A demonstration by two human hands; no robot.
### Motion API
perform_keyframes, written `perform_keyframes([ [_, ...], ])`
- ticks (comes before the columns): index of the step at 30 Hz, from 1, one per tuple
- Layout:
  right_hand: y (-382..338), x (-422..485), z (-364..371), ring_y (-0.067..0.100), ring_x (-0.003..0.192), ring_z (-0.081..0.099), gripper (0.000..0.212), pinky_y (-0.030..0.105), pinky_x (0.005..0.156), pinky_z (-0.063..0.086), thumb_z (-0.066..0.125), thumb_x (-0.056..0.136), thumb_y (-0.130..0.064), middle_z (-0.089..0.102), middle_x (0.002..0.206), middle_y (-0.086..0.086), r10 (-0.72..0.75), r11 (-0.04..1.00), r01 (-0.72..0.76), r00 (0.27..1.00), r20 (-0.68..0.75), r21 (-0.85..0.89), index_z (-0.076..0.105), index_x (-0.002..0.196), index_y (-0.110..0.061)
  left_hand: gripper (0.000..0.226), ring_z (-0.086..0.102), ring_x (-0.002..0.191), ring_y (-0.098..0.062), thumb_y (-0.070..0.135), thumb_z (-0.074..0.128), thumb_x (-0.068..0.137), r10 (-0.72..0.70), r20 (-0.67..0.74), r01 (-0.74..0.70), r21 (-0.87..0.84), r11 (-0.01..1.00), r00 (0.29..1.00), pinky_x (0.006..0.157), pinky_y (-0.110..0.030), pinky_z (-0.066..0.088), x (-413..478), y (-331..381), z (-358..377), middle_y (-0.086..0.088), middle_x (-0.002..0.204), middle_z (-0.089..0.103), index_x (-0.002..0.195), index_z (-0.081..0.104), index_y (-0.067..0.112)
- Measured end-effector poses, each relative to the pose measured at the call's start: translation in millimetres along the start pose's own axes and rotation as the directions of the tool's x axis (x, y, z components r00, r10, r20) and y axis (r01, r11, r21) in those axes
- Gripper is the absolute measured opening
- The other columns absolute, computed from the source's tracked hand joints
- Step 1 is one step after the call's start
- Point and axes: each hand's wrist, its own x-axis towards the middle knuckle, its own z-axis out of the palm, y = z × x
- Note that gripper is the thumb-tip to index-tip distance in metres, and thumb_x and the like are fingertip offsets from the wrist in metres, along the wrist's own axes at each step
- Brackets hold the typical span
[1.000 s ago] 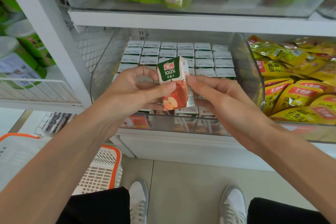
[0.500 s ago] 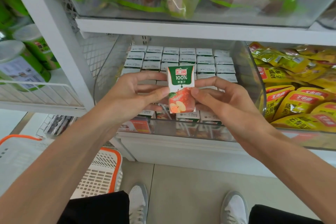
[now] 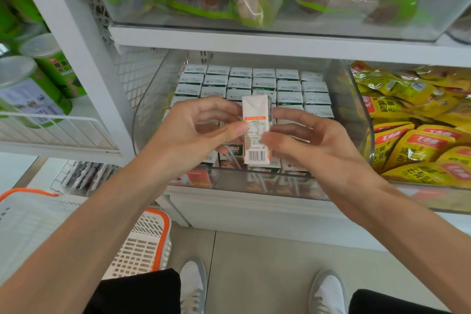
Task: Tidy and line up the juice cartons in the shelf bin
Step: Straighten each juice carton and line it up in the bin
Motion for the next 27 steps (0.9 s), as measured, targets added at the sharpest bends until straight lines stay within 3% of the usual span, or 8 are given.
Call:
perform_keyframes([
  [4, -4, -1, 2, 0.022, 0.105, 0.079, 0.032, 0.024, 0.092, 0.061, 0.080, 0.090, -0.015, 0.082, 0.110, 0.006, -0.003, 0.995, -0.004, 0.998, 0.066, 0.098, 0.071, 0.120, -0.020, 0.053, 0.075, 0.103, -0.004, 0.045, 0.075, 0.083, -0.029, 0.015, 0.029, -0.020, 0.999, 0.999, 0.086, -0.024, 0.062, 0, 3, 0, 0.016, 0.116, 0.077, 0.133, 0.066, 0.031],
  [6, -5, -2, 1, 0.021, 0.104, 0.079, 0.029, 0.021, 0.090, 0.060, 0.078, 0.093, -0.015, 0.082, 0.109, 0.005, -0.013, 0.995, 0.004, 0.995, 0.097, 0.097, 0.070, 0.120, -0.019, 0.048, 0.073, 0.111, -0.004, 0.048, 0.068, 0.089, -0.054, 0.093, 0.054, -0.007, 0.998, 0.994, 0.101, -0.033, 0.057, -2, 4, 0, 0.018, 0.124, 0.074, 0.135, 0.067, 0.032],
  [8, -6, -3, 2, 0.020, 0.103, 0.079, 0.027, 0.019, 0.088, 0.059, 0.075, 0.095, -0.014, 0.082, 0.108, 0.005, -0.015, 0.996, 0.005, 0.993, 0.120, 0.086, 0.069, 0.121, -0.018, 0.040, 0.071, 0.115, -0.005, 0.045, 0.064, 0.096, -0.070, 0.150, 0.073, -0.017, 0.997, 0.986, 0.107, -0.034, 0.053, -4, 5, 1, 0.018, 0.125, 0.075, 0.132, 0.070, 0.032],
  [12, -4, -2, 2, 0.015, 0.109, 0.077, 0.027, 0.023, 0.093, 0.060, 0.073, 0.098, -0.017, 0.081, 0.115, -0.001, -0.054, 0.999, 0.054, 0.986, 0.158, 0.004, 0.073, 0.125, -0.020, 0.031, 0.076, 0.106, -0.011, 0.031, 0.066, 0.099, -0.098, 0.153, 0.115, -0.112, 0.987, 0.983, 0.089, -0.020, 0.059, -4, 6, 3, 0.007, 0.115, 0.079, 0.128, 0.070, 0.023],
  [15, -2, -1, 2, 0.009, 0.115, 0.073, 0.030, 0.030, 0.102, 0.056, 0.079, 0.093, -0.032, 0.078, 0.120, -0.008, -0.140, 0.966, 0.172, 0.975, 0.171, -0.192, 0.078, 0.122, -0.028, 0.032, 0.079, 0.097, -0.017, 0.028, 0.070, 0.096, -0.115, 0.121, 0.134, -0.164, 0.977, 0.986, 0.078, -0.019, 0.061, -3, 8, 8, 0.000, 0.108, 0.081, 0.127, 0.067, 0.018],
  [18, 1, 0, 2, 0.008, 0.106, 0.076, 0.027, 0.024, 0.095, 0.058, 0.081, 0.091, -0.031, 0.081, 0.109, -0.009, -0.169, 0.951, 0.204, 0.972, 0.163, -0.231, 0.080, 0.118, -0.028, 0.030, 0.081, 0.087, -0.019, 0.031, 0.073, 0.094, -0.137, 0.078, 0.150, -0.179, 0.972, 0.987, 0.068, -0.017, 0.060, -2, 9, 10, -0.002, 0.095, 0.082, 0.119, 0.064, 0.018],
  [23, 3, 5, -4, 0.017, 0.102, 0.079, 0.039, 0.025, 0.091, 0.060, 0.083, 0.083, -0.023, 0.082, 0.107, 0.001, -0.152, 0.988, 0.153, 0.987, 0.047, -0.017, 0.075, 0.121, -0.017, 0.035, 0.079, 0.096, -0.017, 0.020, 0.079, 0.088, -0.075, 0.056, 0.084, -0.165, 0.983, 0.996, 0.076, -0.026, 0.064, 0, 4, 5, 0.003, 0.107, 0.081, 0.122, 0.068, 0.021],
  [27, 4, 4, -4, 0.017, 0.108, 0.077, 0.039, 0.028, 0.096, 0.060, 0.085, 0.081, -0.016, 0.082, 0.111, 0.001, -0.186, 0.981, 0.190, 0.980, 0.069, -0.047, 0.074, 0.118, -0.011, 0.045, 0.074, 0.107, -0.002, 0.020, 0.086, 0.081, 0.024, 0.029, -0.025, 0.007, 1.000, 0.999, 0.095, -0.028, 0.059, 1, -1, 3, 0.017, 0.112, 0.079, 0.123, 0.072, 0.031],
])
